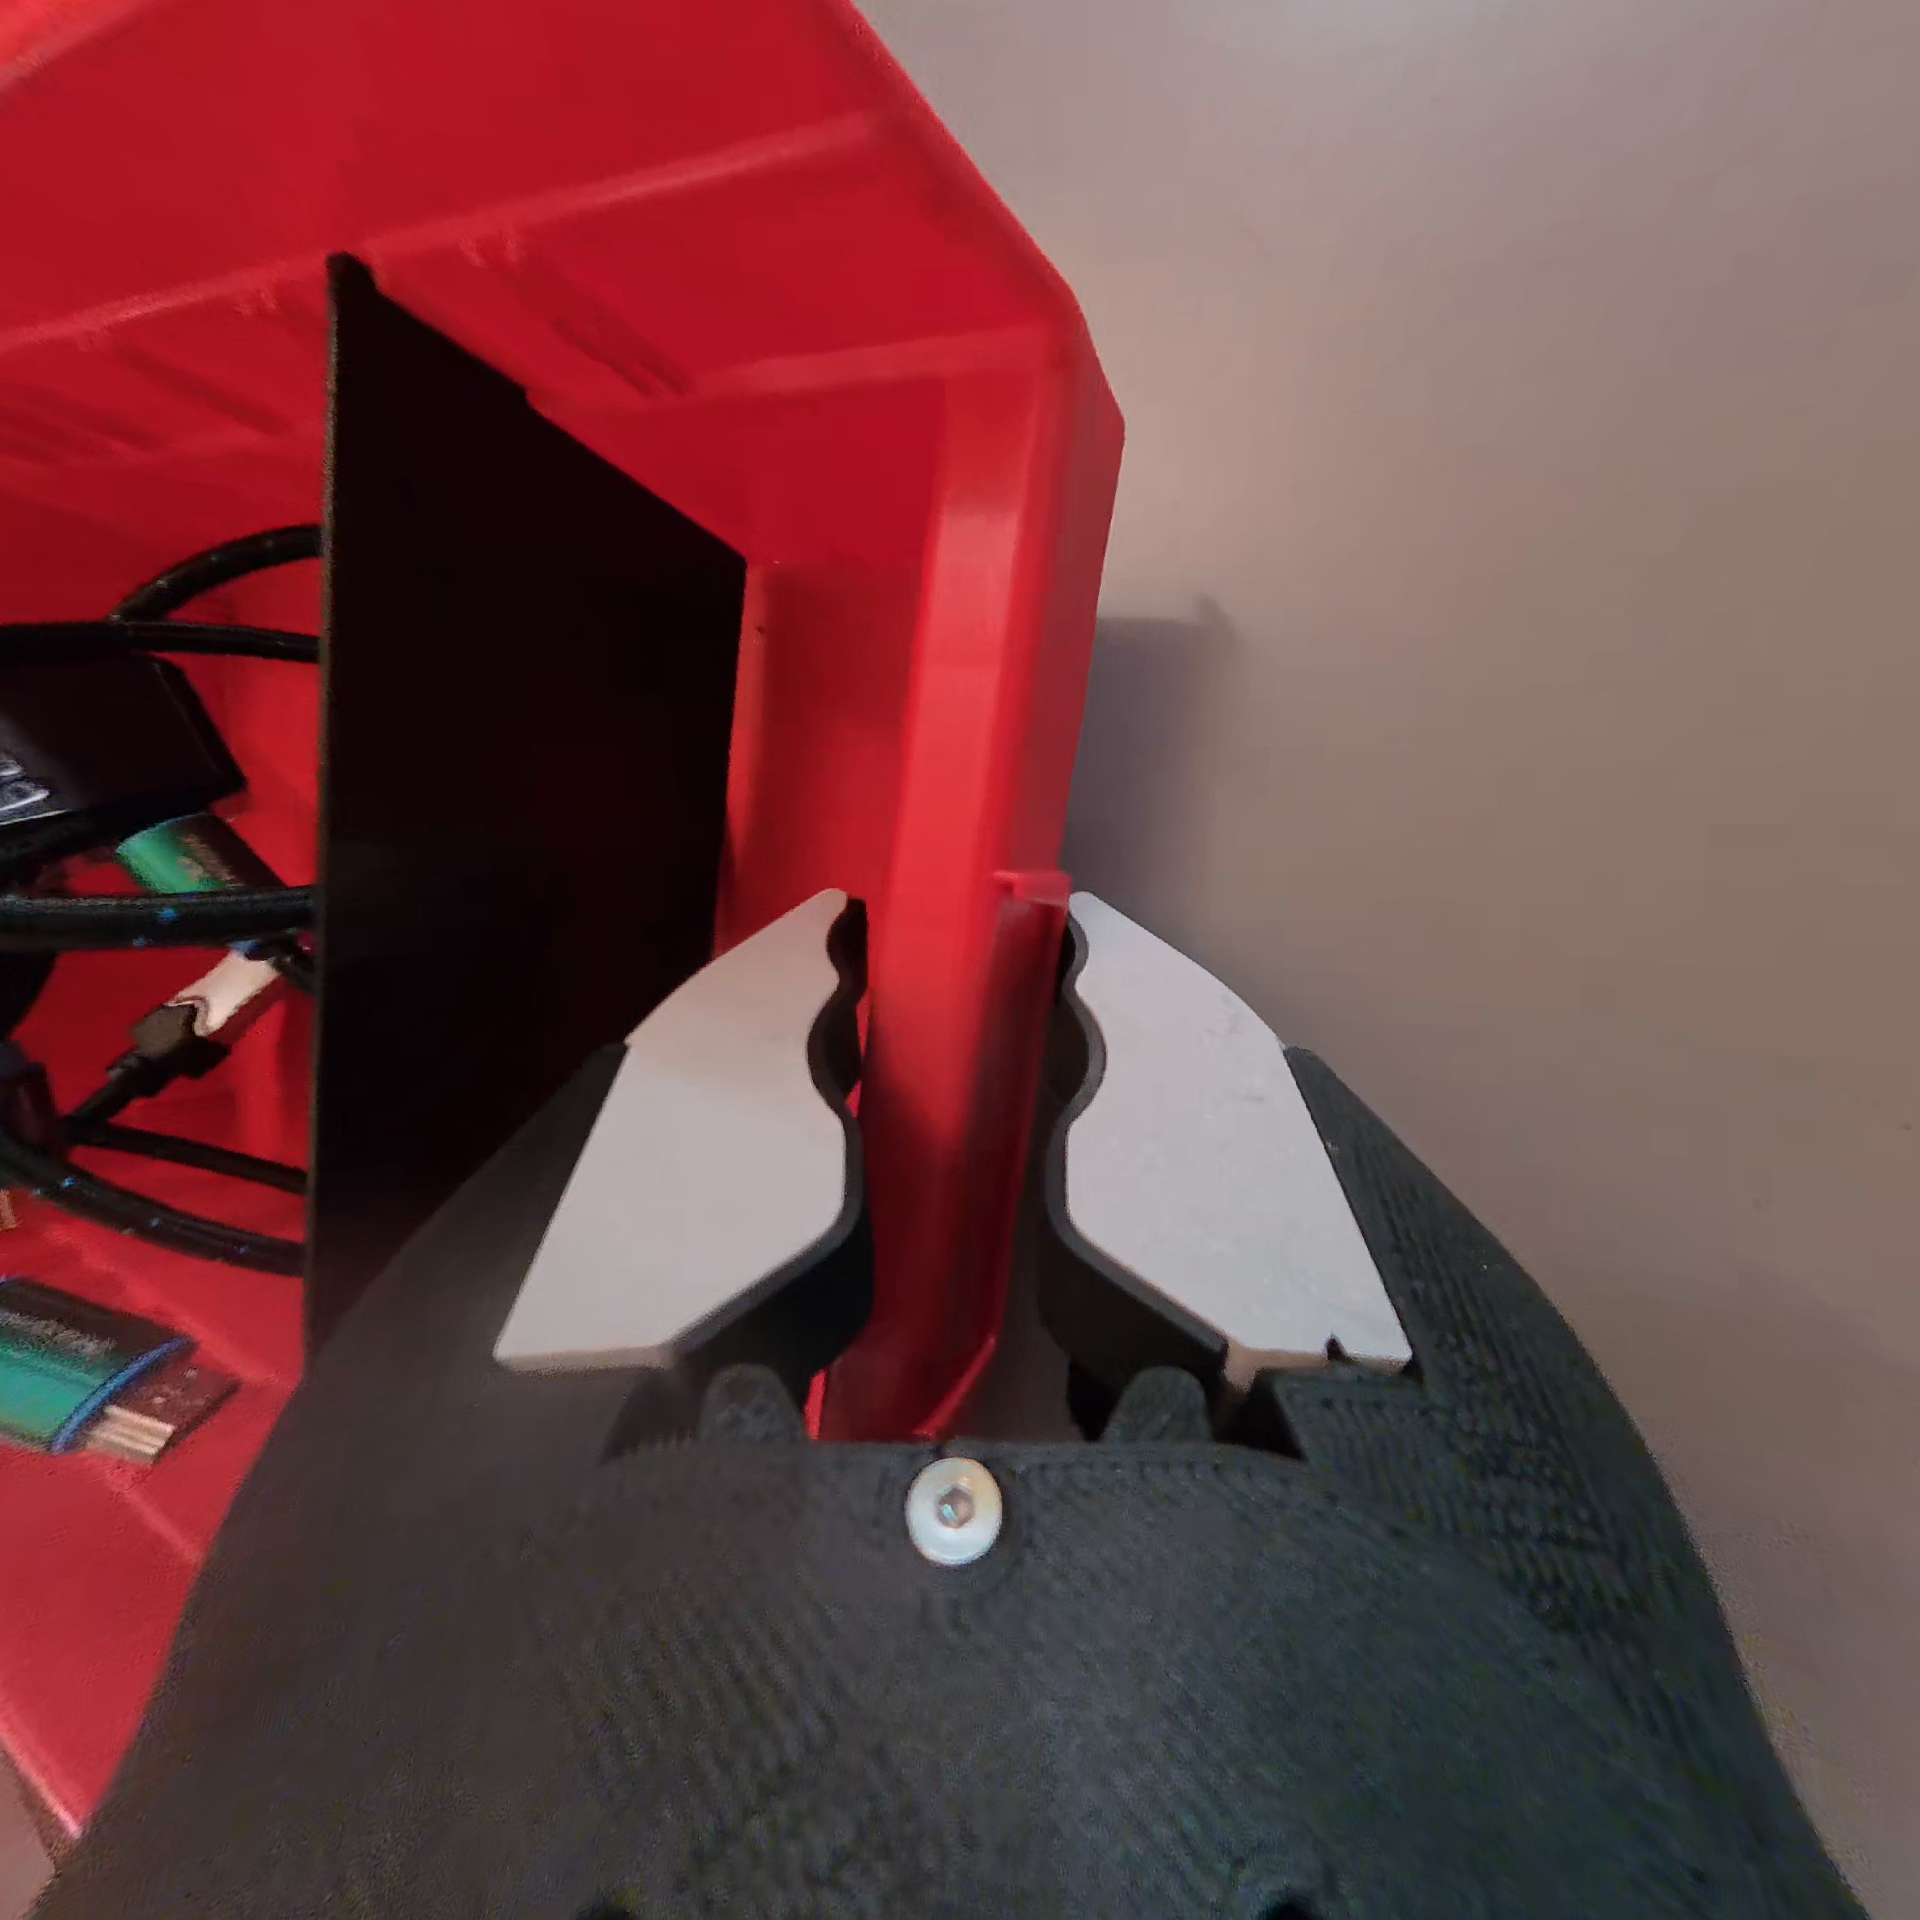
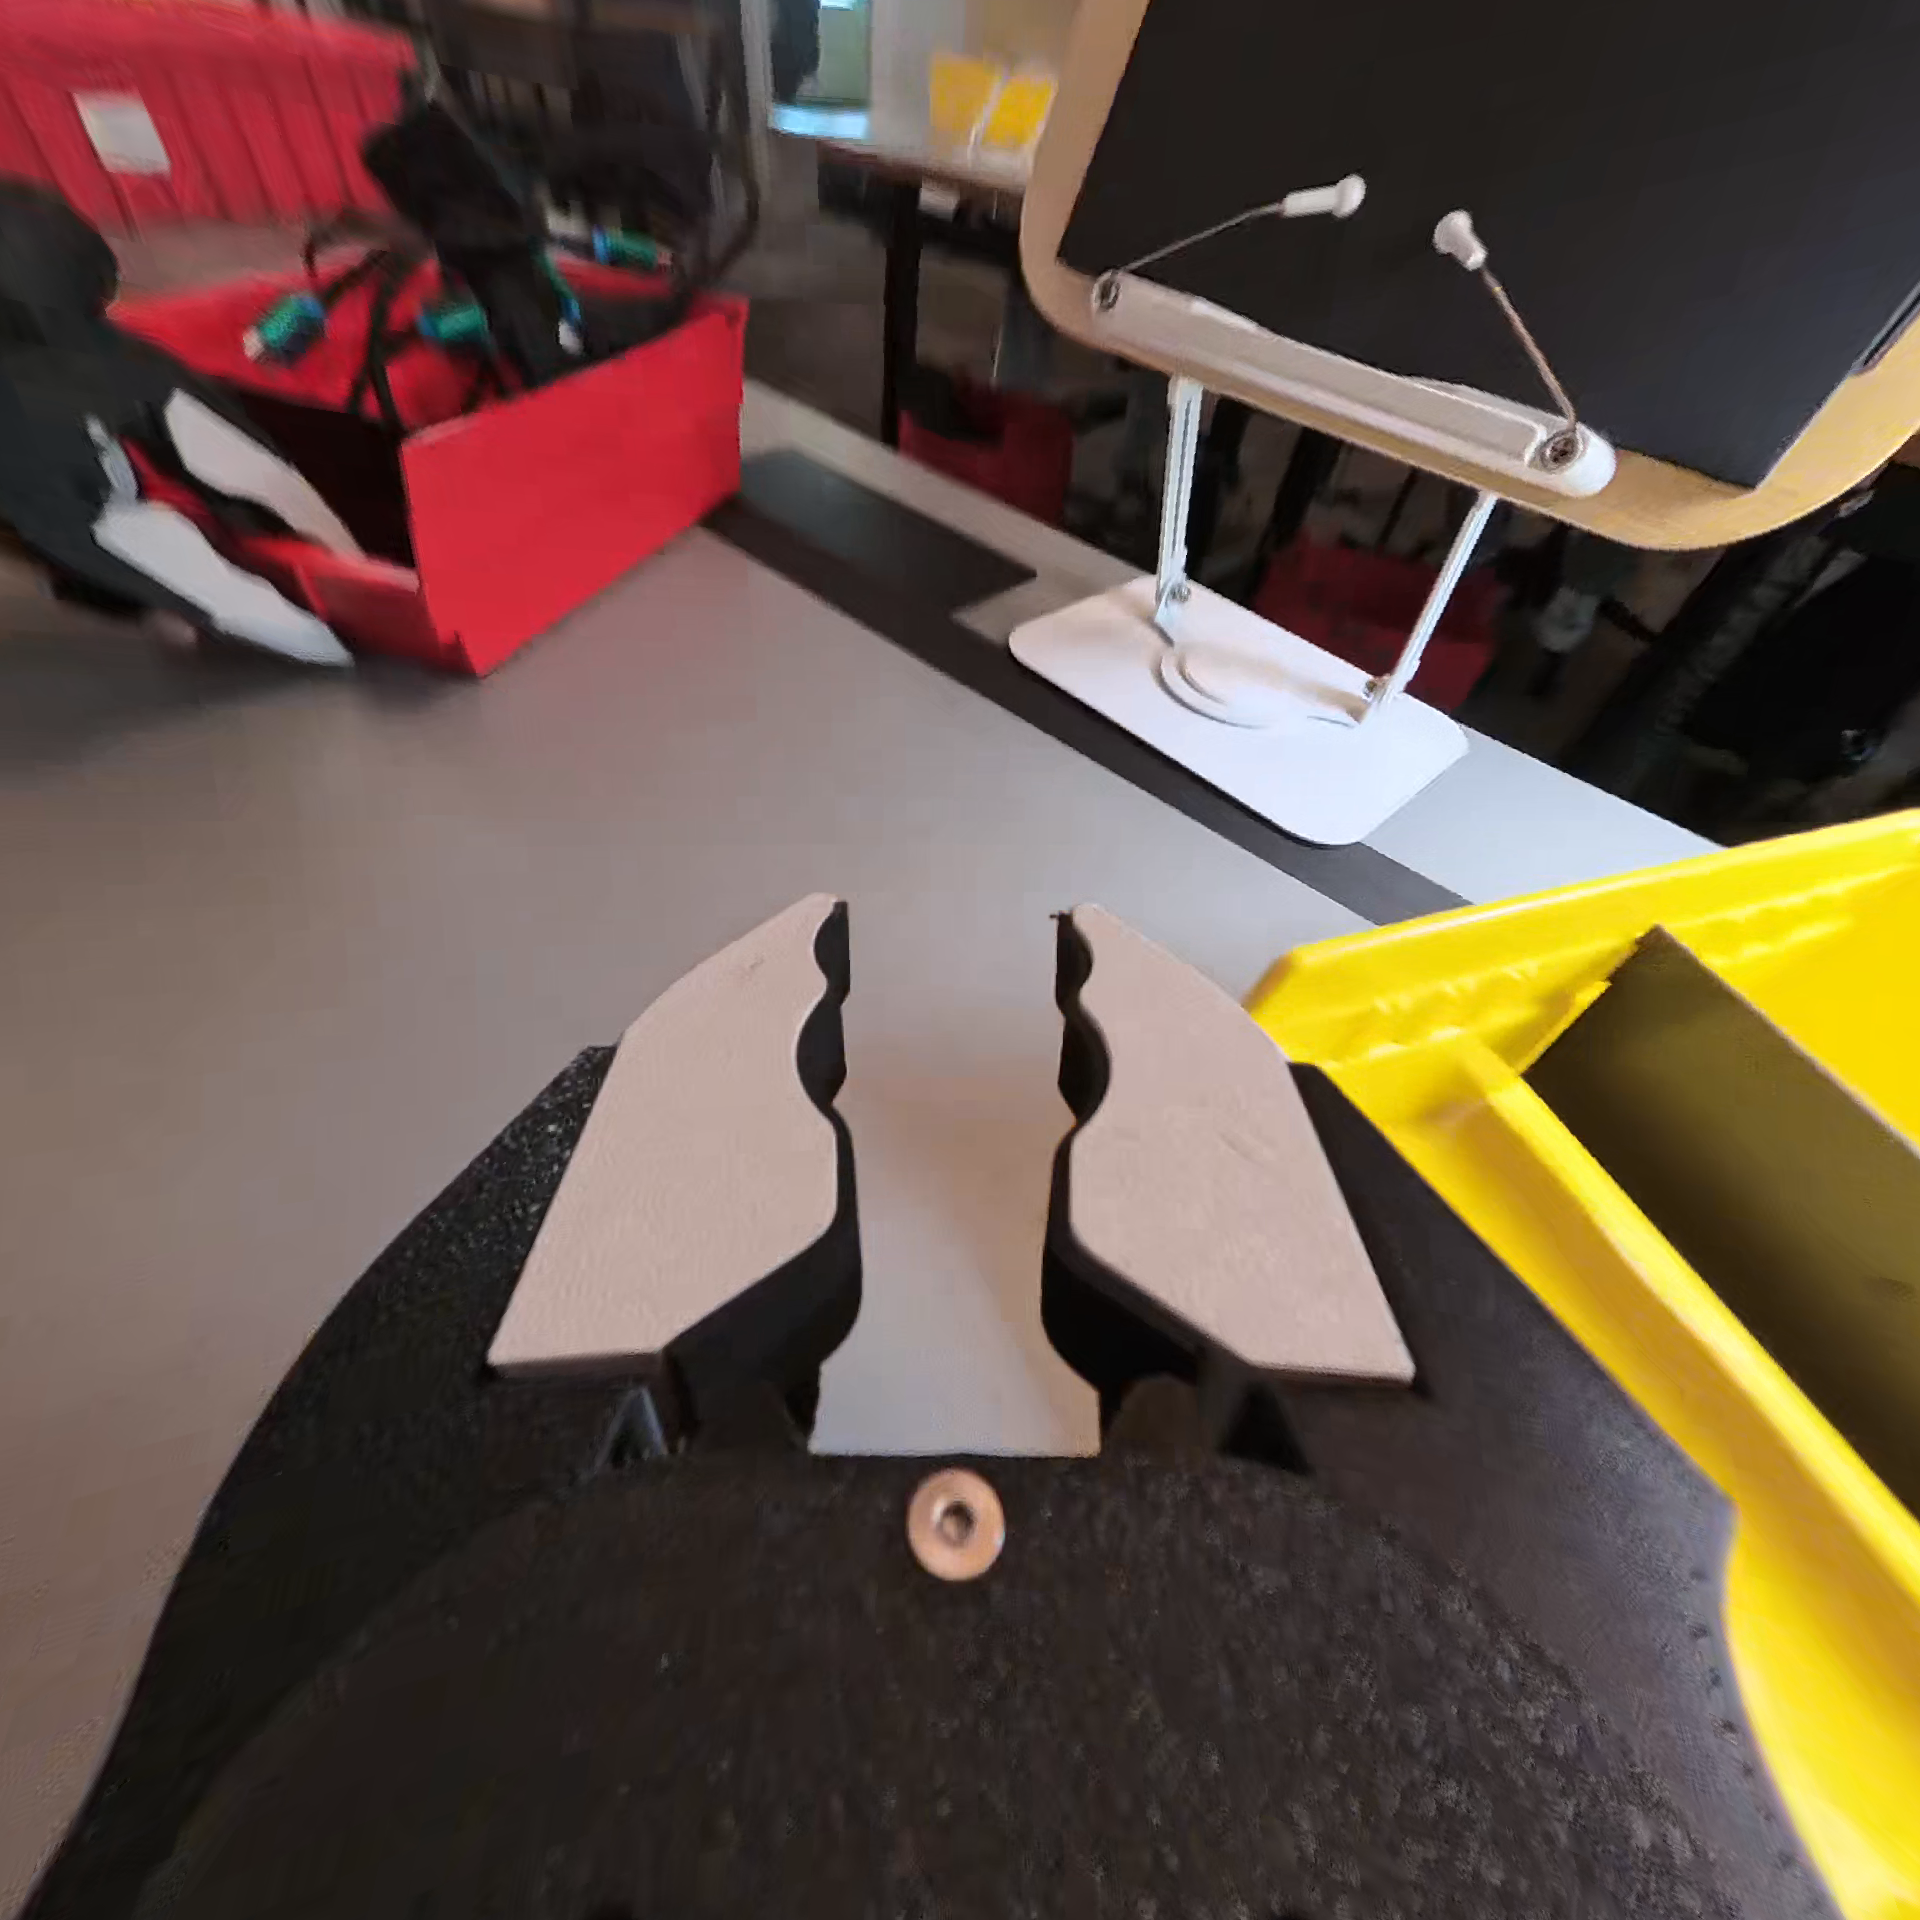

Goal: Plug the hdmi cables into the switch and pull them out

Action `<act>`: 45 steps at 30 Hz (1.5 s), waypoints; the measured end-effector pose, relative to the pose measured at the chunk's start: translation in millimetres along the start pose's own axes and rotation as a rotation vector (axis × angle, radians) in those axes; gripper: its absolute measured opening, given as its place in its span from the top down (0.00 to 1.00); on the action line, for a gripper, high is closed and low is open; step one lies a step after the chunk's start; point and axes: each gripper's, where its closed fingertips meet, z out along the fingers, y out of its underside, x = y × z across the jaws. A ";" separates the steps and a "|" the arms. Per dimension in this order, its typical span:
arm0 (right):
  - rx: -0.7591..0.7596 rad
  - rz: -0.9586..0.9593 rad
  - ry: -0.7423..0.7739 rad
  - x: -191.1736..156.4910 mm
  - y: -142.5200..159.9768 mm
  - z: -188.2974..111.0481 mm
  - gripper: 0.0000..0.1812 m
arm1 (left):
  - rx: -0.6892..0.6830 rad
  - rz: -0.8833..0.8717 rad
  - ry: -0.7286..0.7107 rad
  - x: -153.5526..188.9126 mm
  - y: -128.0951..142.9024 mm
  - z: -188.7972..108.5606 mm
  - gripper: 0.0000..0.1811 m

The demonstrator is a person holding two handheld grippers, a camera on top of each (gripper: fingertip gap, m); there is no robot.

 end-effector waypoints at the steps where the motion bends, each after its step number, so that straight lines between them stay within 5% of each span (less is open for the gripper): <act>1: 0.032 0.027 0.011 -0.8 2.5 4.8 0.79 | 0.005 -0.004 -0.018 -1.5 -0.7 -0.7 0.80; 6: 0.121 0.027 0.065 -1.1 28.6 18.4 0.79 | 0.238 -0.164 0.028 -4.2 -28.0 -35.2 0.80; 11: 0.170 0.018 0.065 0.5 20.0 16.1 0.79 | 0.389 -0.308 -0.091 -65.3 -47.7 -92.4 0.79; 15: 0.187 0.051 0.077 5.1 18.9 11.2 0.78 | 0.296 -0.329 -0.213 -127.2 -43.8 -106.3 0.77; 21: 0.180 0.069 0.094 10.6 24.8 6.0 0.77 | 0.069 -0.311 -0.270 -186.2 -27.6 -80.8 0.74; 28: 0.152 0.077 0.062 6.7 32.2 8.5 0.75 | -0.044 -0.286 -0.238 -209.1 -24.5 -44.3 0.72; 31: 0.153 0.080 0.051 4.6 31.7 9.1 0.75 | -0.083 -0.244 -0.228 -210.0 -25.2 -36.2 0.87; 33: 0.147 0.089 0.038 3.0 33.6 10.6 0.75 | -0.099 -0.205 -0.219 -209.7 -27.4 -36.0 0.88; 38: 0.123 0.089 0.020 -0.1 38.5 14.2 0.73 | -0.085 -0.144 -0.202 -209.4 -44.0 -58.9 0.92; 45: 0.127 0.061 -0.004 -10.1 34.9 13.5 0.73 | -0.056 -0.117 -0.296 -226.5 -67.8 -129.8 0.92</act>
